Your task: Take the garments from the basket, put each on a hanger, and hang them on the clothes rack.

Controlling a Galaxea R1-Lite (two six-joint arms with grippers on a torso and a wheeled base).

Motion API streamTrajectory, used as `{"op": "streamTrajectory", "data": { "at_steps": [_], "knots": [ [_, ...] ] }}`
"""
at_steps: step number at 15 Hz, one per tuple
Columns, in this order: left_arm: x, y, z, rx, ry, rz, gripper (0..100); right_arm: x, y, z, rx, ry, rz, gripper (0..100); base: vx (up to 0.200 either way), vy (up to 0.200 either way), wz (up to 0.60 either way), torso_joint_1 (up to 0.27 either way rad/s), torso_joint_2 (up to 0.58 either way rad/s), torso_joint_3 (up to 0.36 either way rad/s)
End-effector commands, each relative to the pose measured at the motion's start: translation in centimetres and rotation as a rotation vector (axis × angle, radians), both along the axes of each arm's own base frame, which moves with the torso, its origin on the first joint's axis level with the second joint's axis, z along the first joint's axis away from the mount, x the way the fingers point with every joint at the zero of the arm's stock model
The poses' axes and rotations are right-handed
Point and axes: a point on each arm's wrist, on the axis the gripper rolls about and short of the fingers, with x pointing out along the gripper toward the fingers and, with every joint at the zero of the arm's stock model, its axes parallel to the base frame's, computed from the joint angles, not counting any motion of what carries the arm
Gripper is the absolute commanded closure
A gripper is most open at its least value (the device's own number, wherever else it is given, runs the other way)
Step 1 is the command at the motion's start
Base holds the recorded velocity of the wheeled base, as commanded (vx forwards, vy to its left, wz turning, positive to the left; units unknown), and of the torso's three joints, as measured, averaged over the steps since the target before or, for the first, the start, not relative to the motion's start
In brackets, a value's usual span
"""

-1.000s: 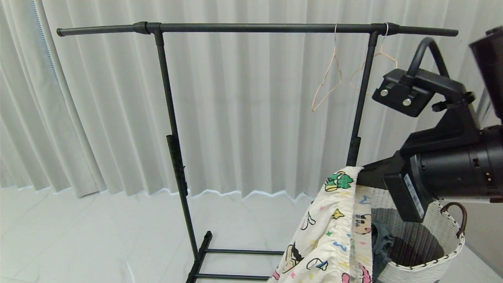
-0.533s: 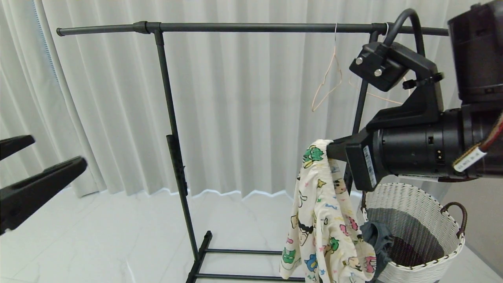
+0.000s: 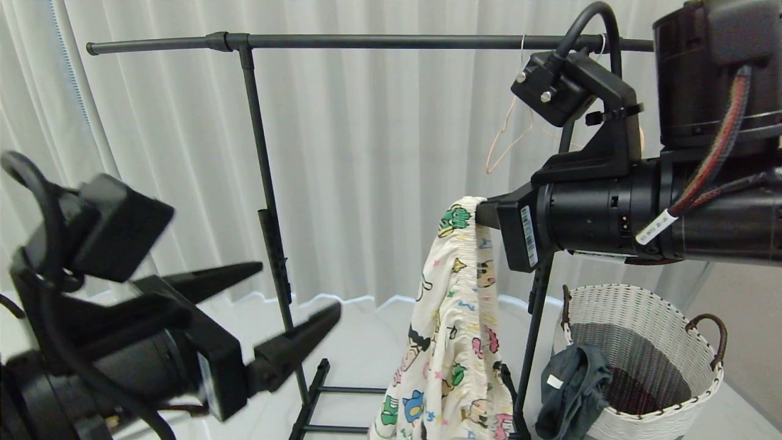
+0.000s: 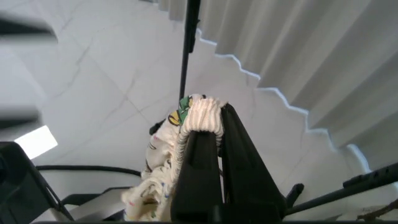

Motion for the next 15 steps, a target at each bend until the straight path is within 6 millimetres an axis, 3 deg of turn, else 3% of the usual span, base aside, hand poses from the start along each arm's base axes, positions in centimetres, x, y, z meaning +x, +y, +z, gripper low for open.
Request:
{"op": "streamTrajectory", "data": {
  "at_steps": [1, 3, 8, 15],
  "knots": [
    [-2.2, -4.3, -3.2, 0.048, 0.142, -0.16, 0, -0.1, 0.5, 0.4, 0.014, -0.012, 0.016, 100, 0.0, 0.0, 0.0, 0.0, 0.0, 0.0],
    [-2.3, -6.6, -3.3, 0.03, 0.156, -0.181, 0, -0.9, 1.0, 1.1, 0.033, -0.025, 0.048, 100, 0.0, 0.0, 0.0, 0.0, 0.0, 0.0],
    [0.5, -11.9, -3.1, -0.114, 0.198, 0.037, 0, -2.7, 1.9, 1.5, 0.04, -0.041, 0.106, 100, 0.0, 0.0, 0.0, 0.0, 0.0, 0.0],
    [1.9, -11.8, -2.9, -0.158, 0.198, 0.129, 0, -2.8, 1.8, 1.6, 0.033, -0.056, 0.093, 100, 0.0, 0.0, 0.0, 0.0, 0.0, 0.0]
  ]
}}
